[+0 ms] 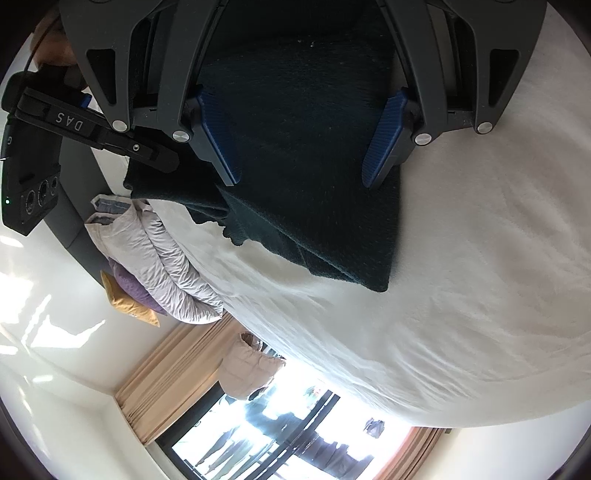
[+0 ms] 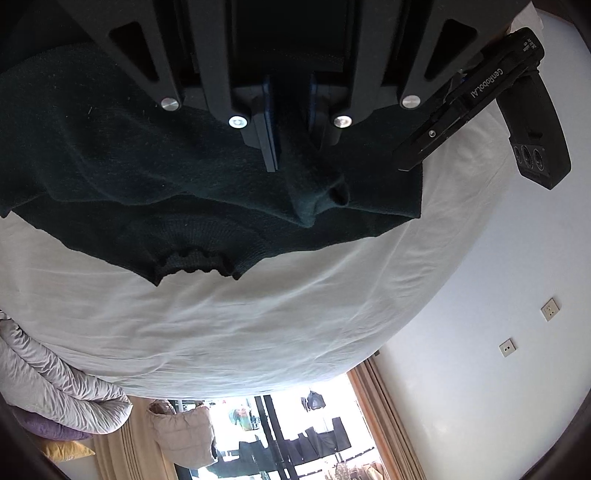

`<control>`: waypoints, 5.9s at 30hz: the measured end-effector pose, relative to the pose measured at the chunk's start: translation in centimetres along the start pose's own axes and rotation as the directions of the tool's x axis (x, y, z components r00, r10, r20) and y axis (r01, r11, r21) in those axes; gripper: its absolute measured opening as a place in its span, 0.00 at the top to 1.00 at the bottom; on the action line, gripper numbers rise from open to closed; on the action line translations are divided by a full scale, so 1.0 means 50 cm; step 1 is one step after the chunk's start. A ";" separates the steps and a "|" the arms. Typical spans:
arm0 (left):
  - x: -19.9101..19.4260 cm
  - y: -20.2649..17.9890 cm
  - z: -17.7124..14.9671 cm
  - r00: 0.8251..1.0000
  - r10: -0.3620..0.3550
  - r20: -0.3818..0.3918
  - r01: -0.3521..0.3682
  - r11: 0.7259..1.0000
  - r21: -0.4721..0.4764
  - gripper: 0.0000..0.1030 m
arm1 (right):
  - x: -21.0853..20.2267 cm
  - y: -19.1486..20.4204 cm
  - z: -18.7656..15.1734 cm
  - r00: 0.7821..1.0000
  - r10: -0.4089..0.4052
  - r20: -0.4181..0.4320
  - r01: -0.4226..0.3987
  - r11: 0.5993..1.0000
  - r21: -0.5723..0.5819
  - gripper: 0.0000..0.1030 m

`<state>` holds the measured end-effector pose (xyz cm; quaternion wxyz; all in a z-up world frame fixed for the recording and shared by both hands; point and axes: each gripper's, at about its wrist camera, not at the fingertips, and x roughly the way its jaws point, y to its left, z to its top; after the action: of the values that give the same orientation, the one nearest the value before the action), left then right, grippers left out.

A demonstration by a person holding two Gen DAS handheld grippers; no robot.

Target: Fold small clothes

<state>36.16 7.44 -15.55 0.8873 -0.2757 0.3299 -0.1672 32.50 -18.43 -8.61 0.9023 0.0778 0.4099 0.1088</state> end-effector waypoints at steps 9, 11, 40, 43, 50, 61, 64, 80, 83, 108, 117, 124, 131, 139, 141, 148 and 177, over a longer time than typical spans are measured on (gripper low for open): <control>-0.006 0.002 -0.004 1.000 -0.018 0.012 0.019 1.000 -0.015 0.35 | 0.050 0.041 -0.041 0.995 0.079 -0.053 -0.082 0.996 -0.044 0.43; -0.009 0.006 -0.004 0.999 -0.030 0.017 0.030 0.999 -0.025 0.35 | 0.036 0.048 -0.053 0.988 0.148 -0.036 -0.150 0.988 -0.048 0.27; 0.092 -0.222 -0.053 0.938 0.246 -0.242 -0.154 0.926 0.346 0.36 | -0.202 -0.535 -0.096 0.985 0.088 0.147 -0.148 0.866 0.477 0.54; 0.086 -0.226 -0.078 0.927 0.298 -0.229 -0.183 0.890 0.418 0.36 | -0.184 -0.538 -0.095 0.986 0.101 0.135 -0.155 0.858 0.490 0.54; 0.043 -0.179 -0.077 0.969 0.120 -0.214 -0.056 0.958 0.281 0.35 | -0.152 -0.600 -0.104 0.999 -0.007 0.042 -0.014 0.878 0.478 0.96; 0.057 -0.181 -0.080 0.973 0.113 -0.202 -0.056 0.961 0.269 0.35 | -0.244 -0.574 -0.159 0.984 0.122 0.133 -0.176 0.806 0.565 0.66; 0.064 -0.186 -0.083 0.968 0.146 -0.202 -0.082 0.952 0.296 0.35 | -0.217 -0.579 -0.189 0.969 0.203 0.137 -0.243 0.711 0.660 0.55; 0.077 -0.176 -0.082 0.968 0.149 -0.201 -0.084 0.950 0.300 0.35 | -0.188 -0.632 -0.226 0.964 0.161 0.210 -0.265 0.581 0.770 0.75; 0.073 -0.177 -0.079 0.968 0.147 -0.204 -0.083 0.952 0.294 0.35 | -0.238 -0.586 -0.203 0.974 0.088 0.209 -0.215 0.659 0.721 0.57; -0.279 -0.183 -0.308 0.927 0.341 -0.155 -0.280 0.906 0.317 0.32 | -0.368 -0.415 -0.291 0.987 0.147 0.068 -0.162 0.912 0.376 0.34; -0.367 -0.160 -0.343 0.932 0.314 -0.180 -0.254 0.922 0.294 0.32 | -0.393 -0.424 -0.421 0.997 0.059 -0.045 -0.035 0.907 0.420 0.33; -0.515 -0.121 -0.393 0.947 0.291 -0.137 -0.258 0.942 0.217 0.30 | -0.542 -0.408 -0.440 0.988 -0.154 0.005 0.152 0.978 0.143 0.32; -0.596 -0.112 -0.448 0.940 0.298 -0.164 -0.240 0.924 0.298 0.29 | -0.589 -0.422 -0.485 0.946 -0.323 -0.036 0.318 0.942 -0.110 0.32; -0.614 -0.151 -0.509 0.888 0.449 -0.095 -0.312 0.742 0.594 0.29 | -0.593 -0.418 -0.548 0.928 -0.369 -0.043 0.351 0.908 -0.230 0.32; -0.618 -0.169 -0.534 0.871 0.488 -0.054 -0.322 0.651 0.687 0.29 | -0.582 -0.413 -0.554 0.923 -0.382 -0.050 0.357 0.897 -0.261 0.32; -0.647 -0.184 -0.581 0.867 0.497 0.035 -0.302 0.469 0.830 0.25 | -0.580 -0.405 -0.562 0.927 -0.372 -0.050 0.346 0.899 -0.268 0.32; -0.655 -0.146 -0.726 0.895 0.141 0.422 -0.327 -0.434 0.840 0.24 | -0.586 -0.397 -0.560 0.932 -0.362 -0.031 0.347 0.912 -0.219 0.32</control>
<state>-13.08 3.57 -17.88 0.7504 0.6428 0.0486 -0.1459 -4.80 -43.74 -10.23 0.8949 -0.0973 0.4353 -0.0116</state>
